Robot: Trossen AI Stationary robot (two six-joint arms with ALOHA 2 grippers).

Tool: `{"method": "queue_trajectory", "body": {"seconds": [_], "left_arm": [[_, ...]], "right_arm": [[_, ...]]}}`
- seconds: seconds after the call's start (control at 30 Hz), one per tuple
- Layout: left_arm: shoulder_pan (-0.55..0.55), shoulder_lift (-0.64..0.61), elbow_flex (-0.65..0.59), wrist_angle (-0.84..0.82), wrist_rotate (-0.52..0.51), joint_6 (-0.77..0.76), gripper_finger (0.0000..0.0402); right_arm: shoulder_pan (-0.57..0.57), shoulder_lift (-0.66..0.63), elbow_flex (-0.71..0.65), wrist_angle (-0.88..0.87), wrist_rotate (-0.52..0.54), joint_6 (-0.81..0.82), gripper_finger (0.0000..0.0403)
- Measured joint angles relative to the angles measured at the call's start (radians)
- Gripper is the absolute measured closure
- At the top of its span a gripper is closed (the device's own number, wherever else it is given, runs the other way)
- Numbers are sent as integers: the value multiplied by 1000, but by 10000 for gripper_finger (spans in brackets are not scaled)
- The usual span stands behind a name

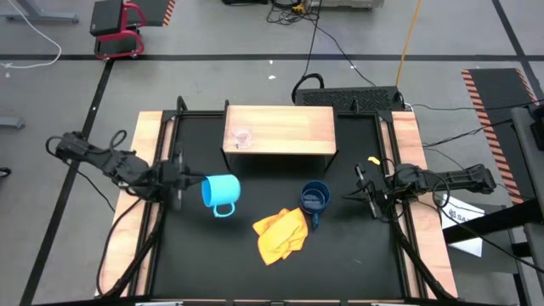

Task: Stack small to large cups/mugs on shelf
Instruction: Put the light blue mug on the shelf

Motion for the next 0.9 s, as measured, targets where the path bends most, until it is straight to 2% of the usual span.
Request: {"method": "queue_trajectory", "body": {"seconds": [0.23, 0.57, 0.77, 0.9], "left_arm": [[99, -79, -76, 52, -17, 79, 398], [170, -249, -126, -49, 32, 54, 398], [170, -205, -128, -29, 85, 46, 398], [170, -111, -128, 107, 99, 58, 398]], "right_arm": [[0, 0, 0, 0, 0, 22, 403], [0, 0, 0, 1, 0, 28, 403], [0, 0, 0, 24, 0, 21, 403], [0, 0, 0, 37, 0, 8, 403]]}}
